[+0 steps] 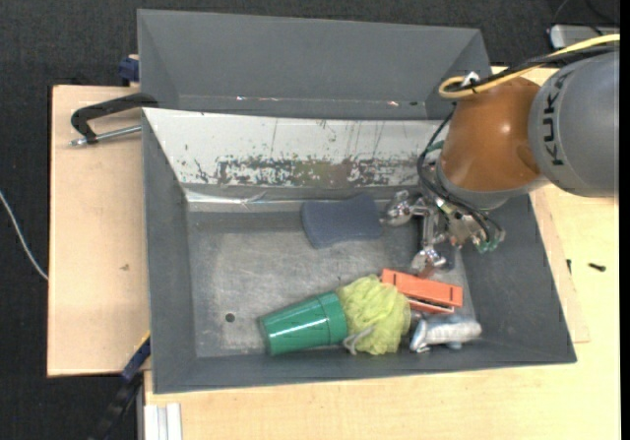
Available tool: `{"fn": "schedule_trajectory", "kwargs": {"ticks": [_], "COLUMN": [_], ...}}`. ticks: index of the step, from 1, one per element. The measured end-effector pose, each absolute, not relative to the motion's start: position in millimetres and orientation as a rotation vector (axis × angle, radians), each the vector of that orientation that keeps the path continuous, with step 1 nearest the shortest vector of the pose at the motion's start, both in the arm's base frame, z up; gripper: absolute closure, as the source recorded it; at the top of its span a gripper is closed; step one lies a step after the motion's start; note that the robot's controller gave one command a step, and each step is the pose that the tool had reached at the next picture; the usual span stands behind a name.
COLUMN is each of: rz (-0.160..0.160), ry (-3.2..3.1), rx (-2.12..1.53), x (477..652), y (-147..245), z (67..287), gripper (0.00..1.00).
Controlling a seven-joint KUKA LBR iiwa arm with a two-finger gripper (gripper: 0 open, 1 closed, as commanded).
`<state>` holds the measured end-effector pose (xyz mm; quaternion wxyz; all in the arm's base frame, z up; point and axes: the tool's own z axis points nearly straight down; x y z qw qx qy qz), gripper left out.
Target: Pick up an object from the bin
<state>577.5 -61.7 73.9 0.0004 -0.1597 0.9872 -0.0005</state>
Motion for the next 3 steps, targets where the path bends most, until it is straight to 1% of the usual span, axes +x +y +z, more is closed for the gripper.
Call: {"fn": "schedule_trajectory", "kwargs": {"ticks": [1,2,3], "rz": [-0.006,-0.014,-0.036], "ry": [3.052,2.933,2.89], "rx": [-0.689,-1.024,-1.082], "x": [557.9,511.4,503.0], "y": [-64,-90,-92], "z": [74,81,84], "gripper": [0.0,0.0,0.0]}}
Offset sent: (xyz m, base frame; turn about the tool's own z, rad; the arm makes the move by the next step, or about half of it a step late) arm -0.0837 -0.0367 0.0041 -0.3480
